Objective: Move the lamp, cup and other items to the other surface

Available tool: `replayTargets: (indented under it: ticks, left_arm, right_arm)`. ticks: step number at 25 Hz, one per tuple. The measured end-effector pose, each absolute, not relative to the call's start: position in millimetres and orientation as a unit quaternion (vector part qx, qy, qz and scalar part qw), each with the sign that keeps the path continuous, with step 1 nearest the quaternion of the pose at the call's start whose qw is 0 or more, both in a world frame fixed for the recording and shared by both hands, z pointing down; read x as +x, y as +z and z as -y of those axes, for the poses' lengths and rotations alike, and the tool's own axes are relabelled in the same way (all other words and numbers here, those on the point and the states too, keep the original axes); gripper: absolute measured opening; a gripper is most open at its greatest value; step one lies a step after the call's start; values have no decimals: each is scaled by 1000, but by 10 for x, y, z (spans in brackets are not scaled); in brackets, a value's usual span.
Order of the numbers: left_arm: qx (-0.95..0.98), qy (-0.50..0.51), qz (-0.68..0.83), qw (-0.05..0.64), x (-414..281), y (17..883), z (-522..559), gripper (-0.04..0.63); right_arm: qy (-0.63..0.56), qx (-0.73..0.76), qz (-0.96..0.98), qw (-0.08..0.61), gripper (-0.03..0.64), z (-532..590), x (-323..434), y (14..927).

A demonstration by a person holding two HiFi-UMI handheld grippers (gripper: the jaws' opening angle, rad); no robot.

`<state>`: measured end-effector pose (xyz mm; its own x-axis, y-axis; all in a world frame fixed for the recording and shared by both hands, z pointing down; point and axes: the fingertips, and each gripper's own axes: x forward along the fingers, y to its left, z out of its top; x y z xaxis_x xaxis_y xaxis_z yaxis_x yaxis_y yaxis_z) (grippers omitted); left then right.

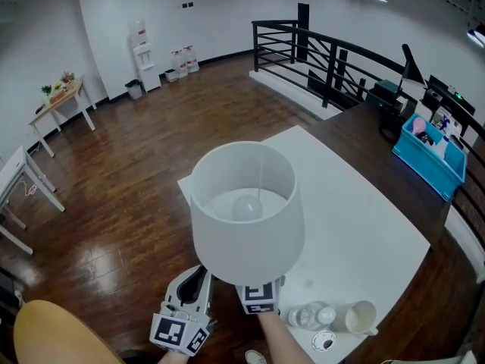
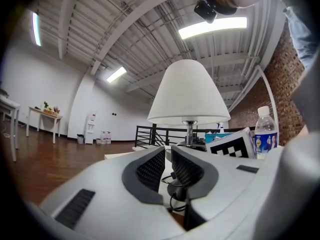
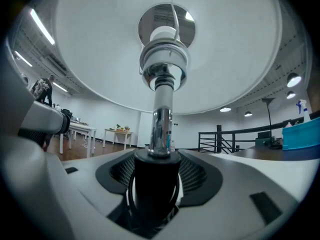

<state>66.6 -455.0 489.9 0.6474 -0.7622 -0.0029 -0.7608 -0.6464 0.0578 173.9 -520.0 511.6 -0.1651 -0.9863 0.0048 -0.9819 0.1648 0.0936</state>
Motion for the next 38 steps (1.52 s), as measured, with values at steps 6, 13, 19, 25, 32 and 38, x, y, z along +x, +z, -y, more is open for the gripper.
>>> replayTargets:
  ticks: [6, 13, 19, 25, 32, 38]
  left_arm:
    - [907, -14, 420, 28, 623, 4908, 4502, 51]
    - [908, -11, 418, 27, 588, 4833, 4254, 51]
    - [905, -9, 426, 25, 465, 4726, 3975, 51]
    - [894, 9, 447, 15, 233, 4676, 3736, 14]
    - [826, -12, 563, -12, -545, 4061, 3527, 14]
    - [788, -12, 615, -16, -1034, 3779, 3052, 14]
  right_arm:
    - [-18, 657, 753, 27, 253, 5050, 1762, 5179]
    - [-2, 667, 745, 23, 252, 4661, 1739, 5139]
    - [12, 651, 759, 20, 249, 4243, 1539, 5084]
    - [20, 545, 838, 0, 52, 3775, 811, 4739]
    - [-10, 374, 927, -16, 2, 3406, -201, 3910]
    - [-12, 303, 952, -30, 2, 3023, -654, 3683]
